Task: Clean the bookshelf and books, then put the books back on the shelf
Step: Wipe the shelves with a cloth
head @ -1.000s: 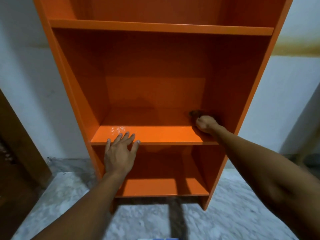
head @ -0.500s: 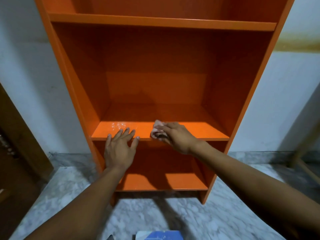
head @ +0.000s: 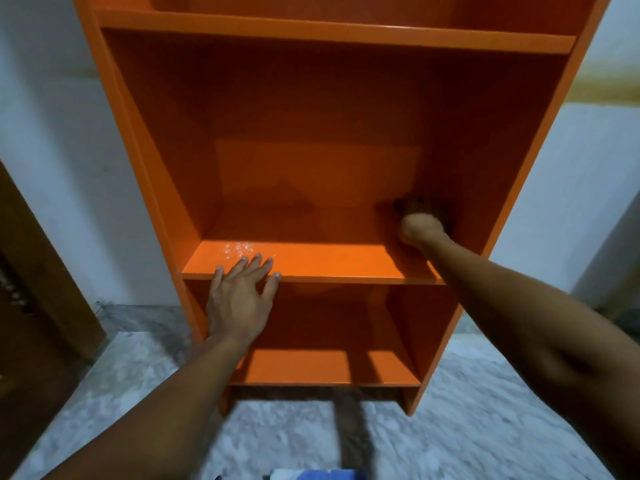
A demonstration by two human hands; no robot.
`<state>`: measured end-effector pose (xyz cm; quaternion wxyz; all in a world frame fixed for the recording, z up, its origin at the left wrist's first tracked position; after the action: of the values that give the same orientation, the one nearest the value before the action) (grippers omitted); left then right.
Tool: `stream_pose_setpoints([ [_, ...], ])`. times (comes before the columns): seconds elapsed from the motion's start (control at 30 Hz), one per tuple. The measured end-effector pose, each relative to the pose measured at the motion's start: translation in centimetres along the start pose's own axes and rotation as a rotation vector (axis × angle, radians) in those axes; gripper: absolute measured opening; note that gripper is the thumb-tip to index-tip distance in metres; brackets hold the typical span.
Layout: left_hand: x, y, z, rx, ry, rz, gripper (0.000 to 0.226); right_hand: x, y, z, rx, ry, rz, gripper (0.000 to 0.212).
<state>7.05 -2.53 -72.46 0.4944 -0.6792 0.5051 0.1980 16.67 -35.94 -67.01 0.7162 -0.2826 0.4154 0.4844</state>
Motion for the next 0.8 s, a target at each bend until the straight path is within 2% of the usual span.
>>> stream_pose_setpoints([
  [0.07, 0.1, 0.0, 0.0, 0.004, 0.000, -0.010, 0.042, 2.6, -1.2, -1.8, 0.138, -0.165, 0.178, 0.019],
  [0.17, 0.0, 0.1, 0.0, 0.008, 0.011, -0.035, 0.041, 4.5, -2.9, -2.4, 0.188, -0.105, 0.218, 0.032],
  [0.27, 0.1, 0.1, 0.1, 0.019, 0.010, -0.061, 0.041, 4.0, -6.6, 0.2, -0.032, 0.118, 0.059, 0.053],
  [0.4, 0.2, 0.2, 0.1, 0.027, -0.003, -0.073, 0.042, 6.0, -7.3, 3.0, -0.159, 0.347, 0.092, 0.065],
  [0.47, 0.2, 0.3, 0.1, 0.023, -0.001, -0.070, 0.041, 6.9, -5.9, 4.4, -0.242, 0.372, 0.095, 0.071],
  [0.6, 0.1, 0.4, -0.1, 0.029, 0.018, -0.076, 0.040, 8.6, -0.4, 8.3, -0.445, 0.371, 0.150, 0.056],
  [0.7, -0.1, 0.3, -0.1, 0.023, 0.045, -0.058, 0.042, 9.3, 4.7, 10.0, -0.597, 0.349, 0.160, 0.052],
  [0.8, -0.4, 0.5, 0.0, 0.041, 0.083, 0.003, 0.045, 10.0, 8.0, 10.1, -0.673, 0.310, 0.209, 0.052],
])
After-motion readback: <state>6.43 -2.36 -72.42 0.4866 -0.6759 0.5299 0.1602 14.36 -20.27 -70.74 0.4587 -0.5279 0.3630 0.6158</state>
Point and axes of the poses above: each hand's wrist, its own y-axis away from the middle knuckle, its own x-axis out of the palm, z = x × y, the point moved 8 cm from there along -y, towards the middle knuckle, and after that the axes turned 5 degrees about x, right-handed, at the moved point
